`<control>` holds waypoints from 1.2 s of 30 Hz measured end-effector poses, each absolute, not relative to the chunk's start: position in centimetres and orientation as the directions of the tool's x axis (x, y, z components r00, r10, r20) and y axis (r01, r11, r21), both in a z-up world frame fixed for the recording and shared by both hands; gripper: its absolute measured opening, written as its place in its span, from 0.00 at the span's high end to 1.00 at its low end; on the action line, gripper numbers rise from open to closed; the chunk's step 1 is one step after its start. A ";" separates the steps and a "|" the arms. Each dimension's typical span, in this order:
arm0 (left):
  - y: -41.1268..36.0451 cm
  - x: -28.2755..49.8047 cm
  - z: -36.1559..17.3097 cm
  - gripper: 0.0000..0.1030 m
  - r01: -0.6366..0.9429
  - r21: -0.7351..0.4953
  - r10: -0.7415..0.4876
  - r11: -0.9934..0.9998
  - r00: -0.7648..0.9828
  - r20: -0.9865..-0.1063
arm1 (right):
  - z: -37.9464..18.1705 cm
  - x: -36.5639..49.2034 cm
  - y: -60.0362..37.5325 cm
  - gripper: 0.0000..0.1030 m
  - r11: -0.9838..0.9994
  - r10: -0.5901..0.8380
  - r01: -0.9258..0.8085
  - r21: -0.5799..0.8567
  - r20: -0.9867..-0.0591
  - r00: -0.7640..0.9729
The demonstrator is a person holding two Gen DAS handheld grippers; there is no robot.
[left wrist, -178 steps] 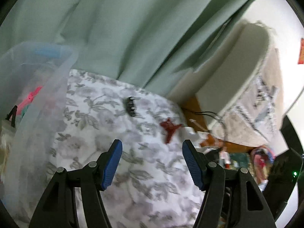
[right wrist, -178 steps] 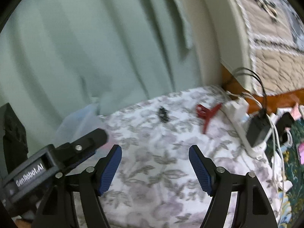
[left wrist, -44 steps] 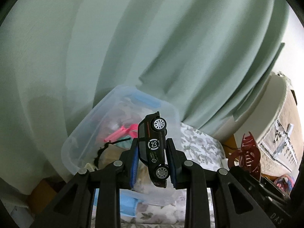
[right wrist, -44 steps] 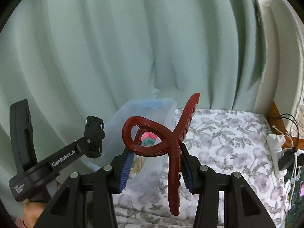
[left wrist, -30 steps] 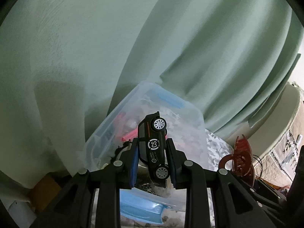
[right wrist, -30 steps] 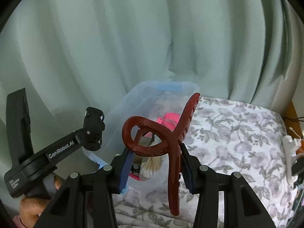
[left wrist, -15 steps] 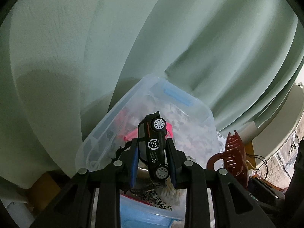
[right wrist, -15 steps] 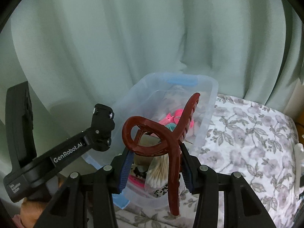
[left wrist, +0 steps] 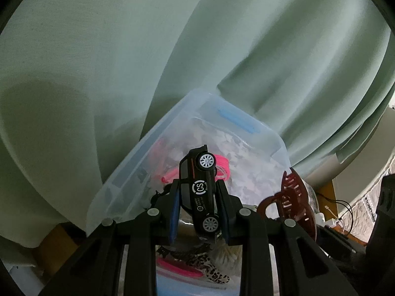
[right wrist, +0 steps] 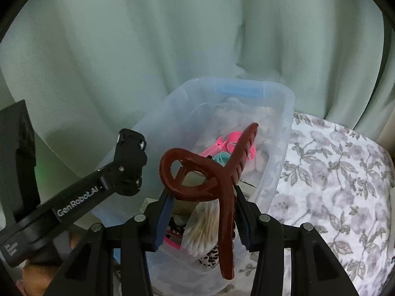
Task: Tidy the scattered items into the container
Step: 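Carry the toy car with the left gripper over the clear box while the right carries the claw, then open both grippers to drop the toy car and red claw into the clear box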
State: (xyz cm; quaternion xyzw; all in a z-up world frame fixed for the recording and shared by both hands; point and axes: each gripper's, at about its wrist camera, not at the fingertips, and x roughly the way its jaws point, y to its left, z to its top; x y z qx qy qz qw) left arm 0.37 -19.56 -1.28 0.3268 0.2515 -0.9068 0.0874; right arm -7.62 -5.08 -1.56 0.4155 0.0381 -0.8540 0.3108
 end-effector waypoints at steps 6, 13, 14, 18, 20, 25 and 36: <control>-19.6 -0.3 -1.5 0.72 0.319 -0.401 0.015 -0.859 -0.766 -0.642 | -2.0 -8.7 -5.5 0.52 -0.795 -0.508 0.570 0.205 -0.738 -0.443; -19.2 -1.4 -1.8 0.72 0.329 -0.391 0.006 -0.860 -0.759 -0.651 | -2.3 -9.6 -6.0 0.52 -0.789 -0.509 0.582 0.197 -0.741 -0.438; -19.1 -1.5 -1.8 0.72 0.329 -0.390 0.005 -0.860 -0.759 -0.652 | -2.3 -9.7 -6.0 0.52 -0.789 -0.507 0.583 0.192 -0.740 -0.442; -19.0 -1.6 -1.8 0.72 0.331 -0.384 0.001 -0.862 -0.757 -0.654 | -2.4 -9.8 -6.1 0.51 -0.788 -0.505 0.589 0.178 -0.734 -0.454; -19.0 -1.6 -1.7 0.72 0.334 -0.379 -0.002 -0.863 -0.753 -0.658 | -2.5 -9.7 -6.1 0.51 -0.787 -0.504 0.592 0.171 -0.731 -0.459; -18.9 -2.0 -1.8 0.61 0.325 -0.381 0.008 -0.866 -0.752 -0.660 | -2.6 -9.7 -6.5 0.49 -0.784 -0.498 0.603 0.150 -0.733 -0.464; -18.1 -2.5 -1.4 0.42 0.311 -0.389 0.025 -0.867 -0.753 -0.658 | -2.2 -9.1 -6.3 0.43 -0.776 -0.507 0.609 0.165 -0.738 -0.446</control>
